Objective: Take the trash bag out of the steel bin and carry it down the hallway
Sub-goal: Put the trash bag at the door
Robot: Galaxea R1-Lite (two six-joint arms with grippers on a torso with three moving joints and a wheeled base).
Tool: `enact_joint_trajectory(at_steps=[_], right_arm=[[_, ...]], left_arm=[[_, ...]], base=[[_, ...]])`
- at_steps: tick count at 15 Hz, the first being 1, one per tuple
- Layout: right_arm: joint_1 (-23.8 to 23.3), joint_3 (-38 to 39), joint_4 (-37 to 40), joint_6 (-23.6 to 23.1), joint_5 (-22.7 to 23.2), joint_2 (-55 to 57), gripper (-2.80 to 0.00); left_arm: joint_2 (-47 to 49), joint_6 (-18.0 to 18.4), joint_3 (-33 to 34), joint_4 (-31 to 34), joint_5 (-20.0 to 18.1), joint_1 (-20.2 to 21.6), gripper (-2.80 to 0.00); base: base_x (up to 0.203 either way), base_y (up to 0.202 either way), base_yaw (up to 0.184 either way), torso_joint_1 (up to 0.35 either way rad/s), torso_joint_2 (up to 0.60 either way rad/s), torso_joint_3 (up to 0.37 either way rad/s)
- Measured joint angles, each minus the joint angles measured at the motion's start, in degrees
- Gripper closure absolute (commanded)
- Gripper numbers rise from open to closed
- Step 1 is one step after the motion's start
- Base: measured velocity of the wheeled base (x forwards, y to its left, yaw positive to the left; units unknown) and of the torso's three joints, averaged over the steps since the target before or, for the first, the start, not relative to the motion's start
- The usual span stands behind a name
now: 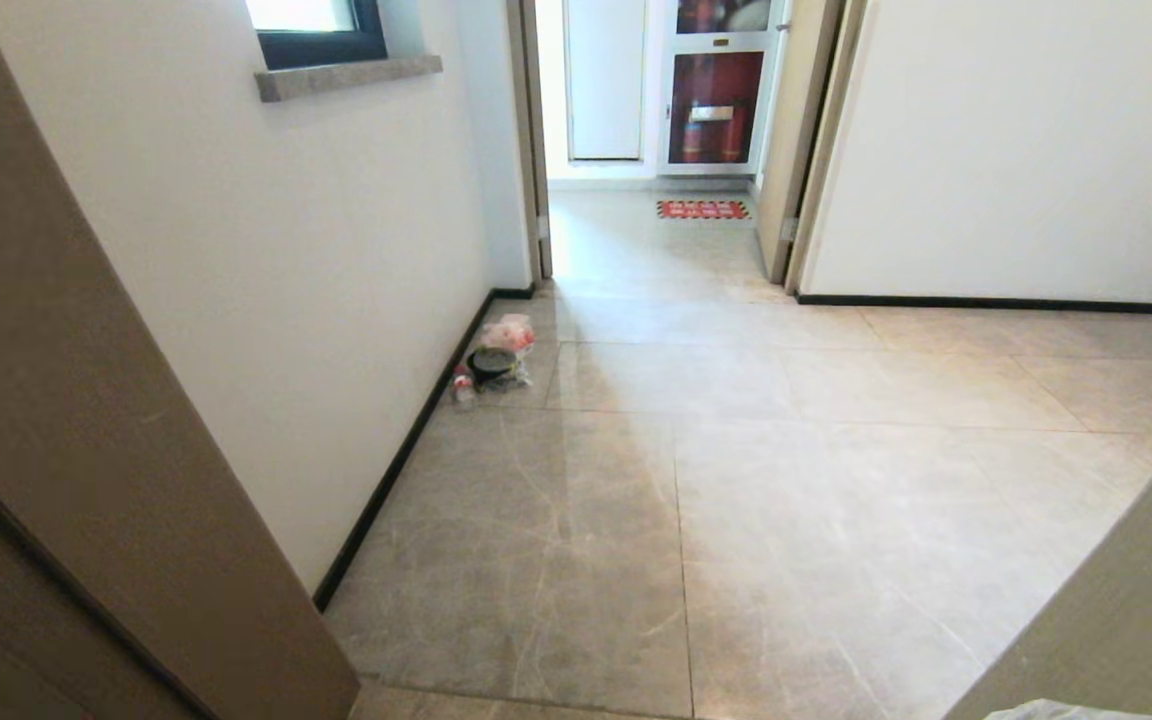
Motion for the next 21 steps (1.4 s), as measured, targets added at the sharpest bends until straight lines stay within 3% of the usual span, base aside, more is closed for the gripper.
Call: enact_joint_trajectory(at_steps=[21], right_arm=[[0.00,0.00,-0.02,0.00,0.01,0.02,0.00]], left_arm=[[0.00,-0.02,0.00,0.02,0.00,0.00,0.00]], base=[[0.192,0.000,0.001,0.003,0.00,0.003]])
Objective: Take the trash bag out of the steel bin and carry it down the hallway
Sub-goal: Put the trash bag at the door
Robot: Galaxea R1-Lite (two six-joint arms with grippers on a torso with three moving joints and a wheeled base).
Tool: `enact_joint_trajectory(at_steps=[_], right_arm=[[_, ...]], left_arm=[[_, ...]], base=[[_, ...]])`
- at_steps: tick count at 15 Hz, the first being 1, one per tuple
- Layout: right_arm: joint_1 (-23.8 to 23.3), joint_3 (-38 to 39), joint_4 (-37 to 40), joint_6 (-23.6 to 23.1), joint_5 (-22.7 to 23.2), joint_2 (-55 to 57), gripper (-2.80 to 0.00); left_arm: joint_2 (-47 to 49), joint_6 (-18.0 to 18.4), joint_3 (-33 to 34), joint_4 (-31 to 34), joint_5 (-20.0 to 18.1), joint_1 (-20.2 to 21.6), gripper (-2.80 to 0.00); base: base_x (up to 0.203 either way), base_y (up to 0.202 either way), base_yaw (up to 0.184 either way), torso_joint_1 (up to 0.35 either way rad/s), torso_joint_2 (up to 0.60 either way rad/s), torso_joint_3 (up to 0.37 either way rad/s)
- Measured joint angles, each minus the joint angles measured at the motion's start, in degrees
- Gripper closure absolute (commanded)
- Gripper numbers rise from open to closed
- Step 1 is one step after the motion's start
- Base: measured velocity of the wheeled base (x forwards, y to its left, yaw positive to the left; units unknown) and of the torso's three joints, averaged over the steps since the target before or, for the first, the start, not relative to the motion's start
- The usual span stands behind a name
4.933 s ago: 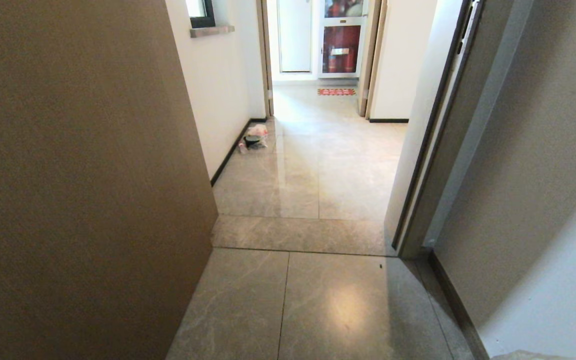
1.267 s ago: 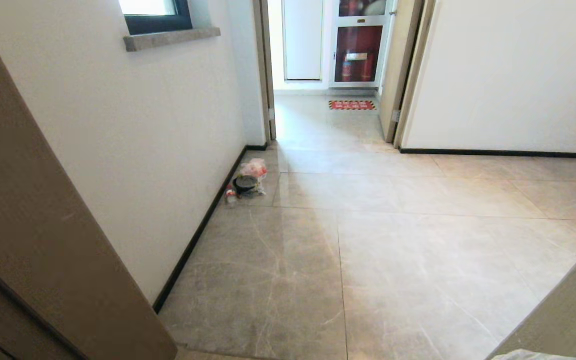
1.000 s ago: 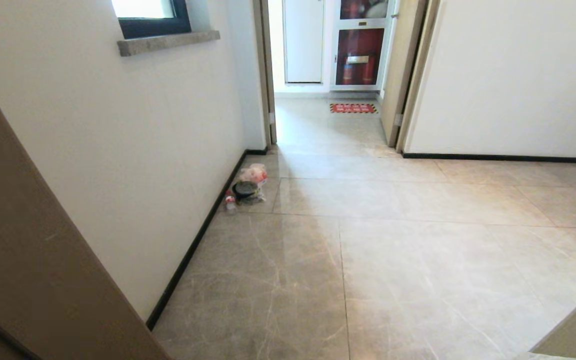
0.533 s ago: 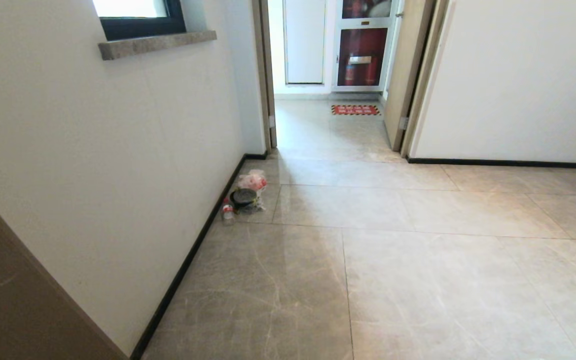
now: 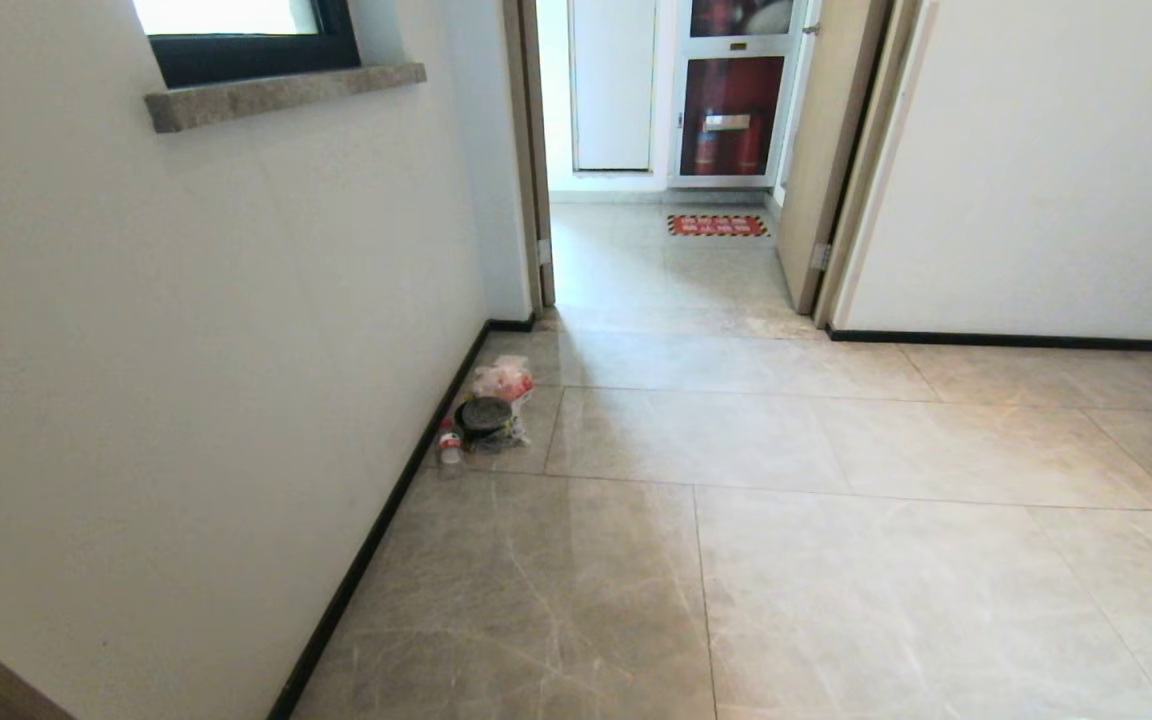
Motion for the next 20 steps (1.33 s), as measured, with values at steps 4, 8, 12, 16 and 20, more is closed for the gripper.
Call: enact_joint_trajectory(at_steps=[4,8,12,16,20], right_arm=[[0.00,0.00,-0.01,-0.01,-0.02,0.02,0.00],[0.00,0.01,-0.01,-0.01,0.00,0.00,0.00],[0.00,0.02,-0.01,-0.01,0.00,0.00,0.00],[-0.08,0.02,0.02,-0.01,-0.02,0.02,0.00],[-0.11,0.00,0.03,-0.01,-0.02,0.02,0.00]], left_arm=[[0.00,0.00,-0.03,-0.01,-0.01,0.04,0.00],[0.00,0.02,0.00,-0.02,0.02,-0.02,0.00],[0.00,0.00,0.00,0.00,0.02,0.00,0.00],[0.00,0.02,0.00,0.05,0.04,-0.02,0.00],[0.00,0.02,0.00,0.12,0.05,-0.09,0.00]], base=[[0.206,0.000,0.000,0.002,0.00,0.003],[0.193,0.000,0.002,0.003,0.00,0.003],[0.193,0.000,0.000,0.002,0.00,0.003],[0.185,0.000,-0.001,0.002,0.00,0.002],[0.188,0.000,0.003,0.003,0.00,0.003]])
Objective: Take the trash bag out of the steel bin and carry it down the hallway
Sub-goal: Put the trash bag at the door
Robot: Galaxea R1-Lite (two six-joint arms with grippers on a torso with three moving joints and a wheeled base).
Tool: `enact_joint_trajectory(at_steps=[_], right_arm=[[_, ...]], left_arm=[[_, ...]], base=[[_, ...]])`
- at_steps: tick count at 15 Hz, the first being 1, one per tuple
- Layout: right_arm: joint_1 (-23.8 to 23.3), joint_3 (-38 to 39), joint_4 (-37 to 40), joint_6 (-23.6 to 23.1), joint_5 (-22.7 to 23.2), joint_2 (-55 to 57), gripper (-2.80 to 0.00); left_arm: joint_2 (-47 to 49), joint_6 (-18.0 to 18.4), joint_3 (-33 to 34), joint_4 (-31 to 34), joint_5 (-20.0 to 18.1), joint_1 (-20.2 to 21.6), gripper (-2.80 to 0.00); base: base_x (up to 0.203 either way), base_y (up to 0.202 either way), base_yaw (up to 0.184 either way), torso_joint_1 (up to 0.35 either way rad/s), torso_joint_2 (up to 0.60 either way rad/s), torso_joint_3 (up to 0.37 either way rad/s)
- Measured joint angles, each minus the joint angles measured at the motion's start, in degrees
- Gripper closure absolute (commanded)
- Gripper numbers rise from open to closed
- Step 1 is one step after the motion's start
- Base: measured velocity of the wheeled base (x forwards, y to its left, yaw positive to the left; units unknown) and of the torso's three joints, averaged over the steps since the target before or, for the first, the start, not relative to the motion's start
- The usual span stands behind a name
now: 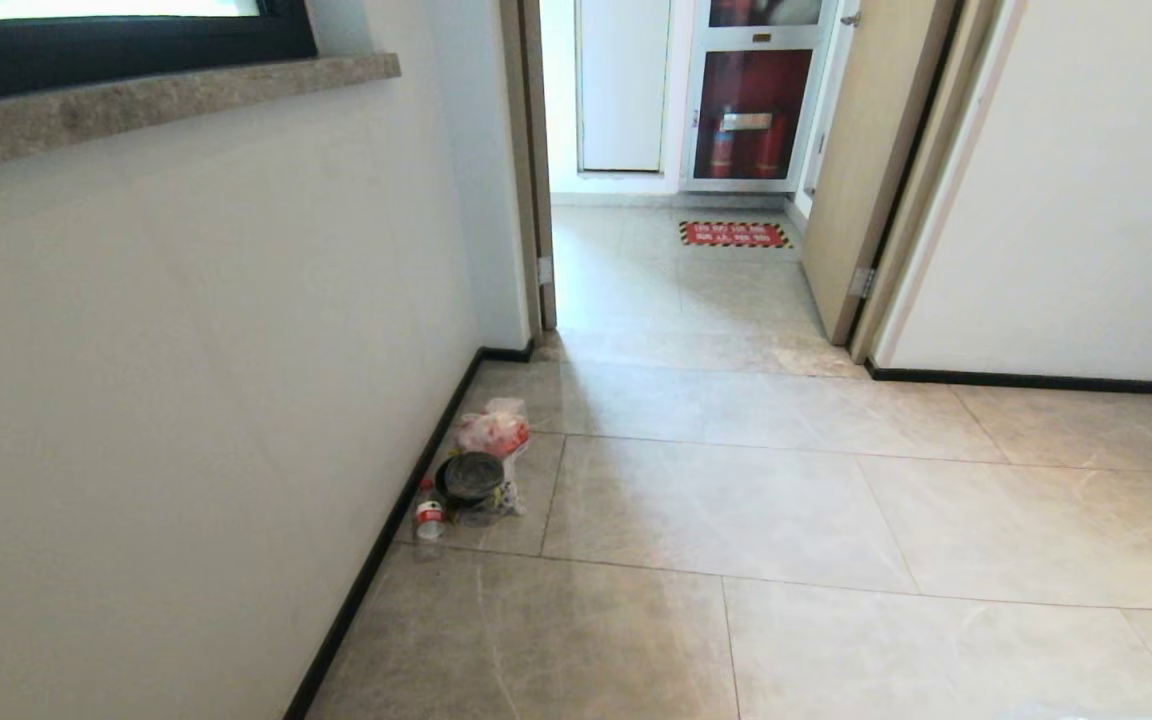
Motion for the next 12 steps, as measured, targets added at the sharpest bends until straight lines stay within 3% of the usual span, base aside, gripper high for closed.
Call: enact_joint_trajectory(at_steps=[12], right_arm=[[0.11,0.00,0.01,0.02,0.02,0.00,0.00]], left_arm=[[0.00,0.02,0.00,-0.12,-0.04,0.09,0.00]], base=[[0.193,0.000,0.001,0.003,0.00,0.004]])
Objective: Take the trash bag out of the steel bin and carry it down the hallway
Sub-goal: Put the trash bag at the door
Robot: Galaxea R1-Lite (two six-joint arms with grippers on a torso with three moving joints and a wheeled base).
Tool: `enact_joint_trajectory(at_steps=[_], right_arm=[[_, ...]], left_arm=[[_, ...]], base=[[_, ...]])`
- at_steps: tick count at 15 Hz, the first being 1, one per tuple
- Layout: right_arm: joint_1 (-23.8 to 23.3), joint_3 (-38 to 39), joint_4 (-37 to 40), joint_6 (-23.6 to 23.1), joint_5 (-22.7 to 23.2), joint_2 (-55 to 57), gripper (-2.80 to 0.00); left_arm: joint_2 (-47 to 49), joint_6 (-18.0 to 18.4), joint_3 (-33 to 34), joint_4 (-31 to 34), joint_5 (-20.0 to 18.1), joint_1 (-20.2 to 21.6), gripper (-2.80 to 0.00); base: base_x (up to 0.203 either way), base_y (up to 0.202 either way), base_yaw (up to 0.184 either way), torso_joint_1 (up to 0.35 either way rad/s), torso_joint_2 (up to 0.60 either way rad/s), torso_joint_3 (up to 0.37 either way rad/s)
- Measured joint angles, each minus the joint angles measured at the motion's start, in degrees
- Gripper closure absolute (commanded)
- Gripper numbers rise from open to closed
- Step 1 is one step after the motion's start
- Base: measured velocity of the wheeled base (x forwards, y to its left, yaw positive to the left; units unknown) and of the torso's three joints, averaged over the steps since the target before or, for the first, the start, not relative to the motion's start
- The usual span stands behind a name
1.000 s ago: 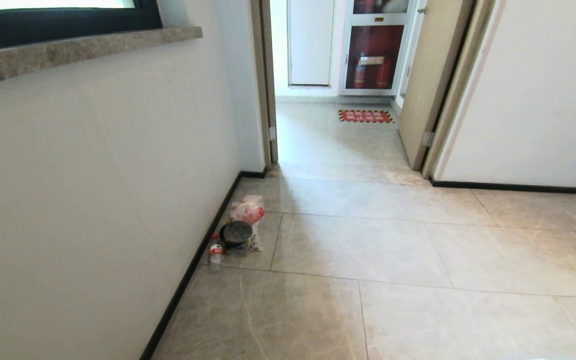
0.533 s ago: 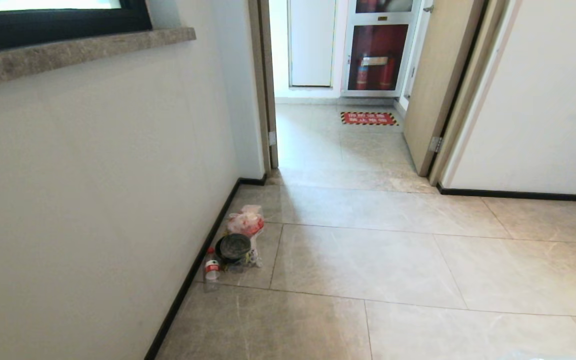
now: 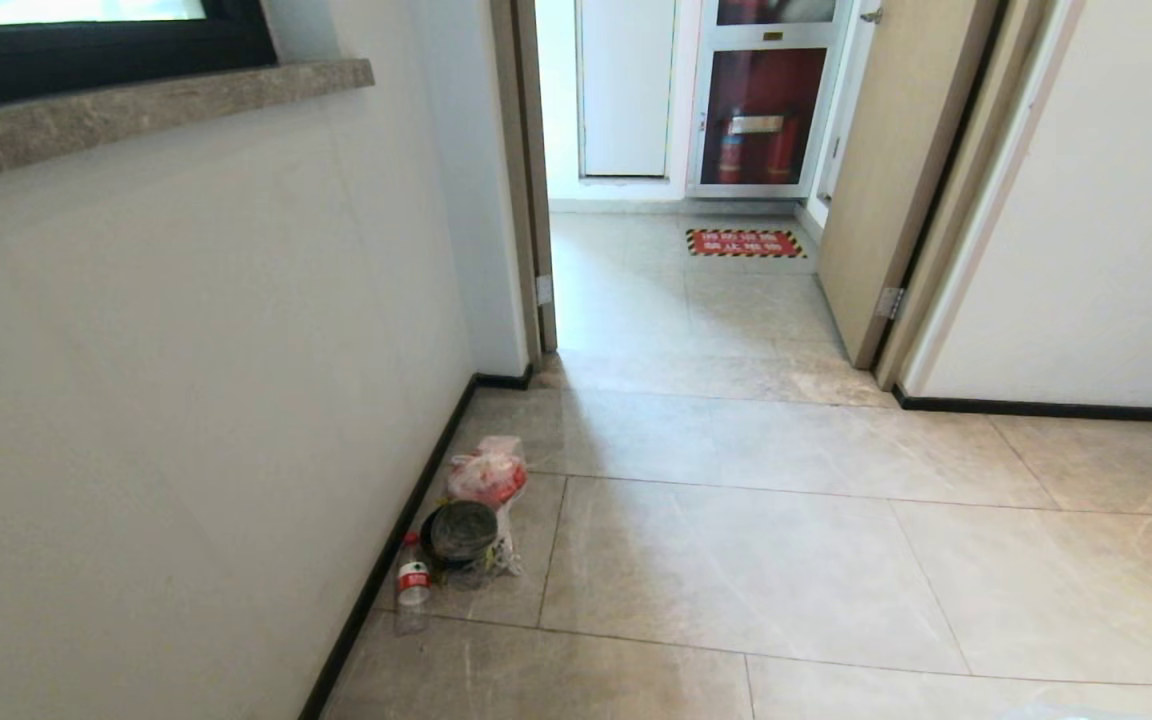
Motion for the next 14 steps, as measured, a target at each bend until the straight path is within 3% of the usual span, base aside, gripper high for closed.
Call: enact_joint_trajectory(at_steps=[4,14], right_arm=[[0.06,0.02,-0.03,0.00,0.00,0.00,0.00],[-0.07,0.00,-0.05,0.00,-0.02,0.02,0.00]], left_arm=[[0.00,-0.03,-0.02,-0.10,-0.02,0.10,0.00],[0.00,0.05,0.00,0.07,-0.01,-0.02,0.00]], base=[[0.152,0.000,0.000,0.003,0.00,0.002],[0.000,0.000,0.000,0.000,0.00,0.000]])
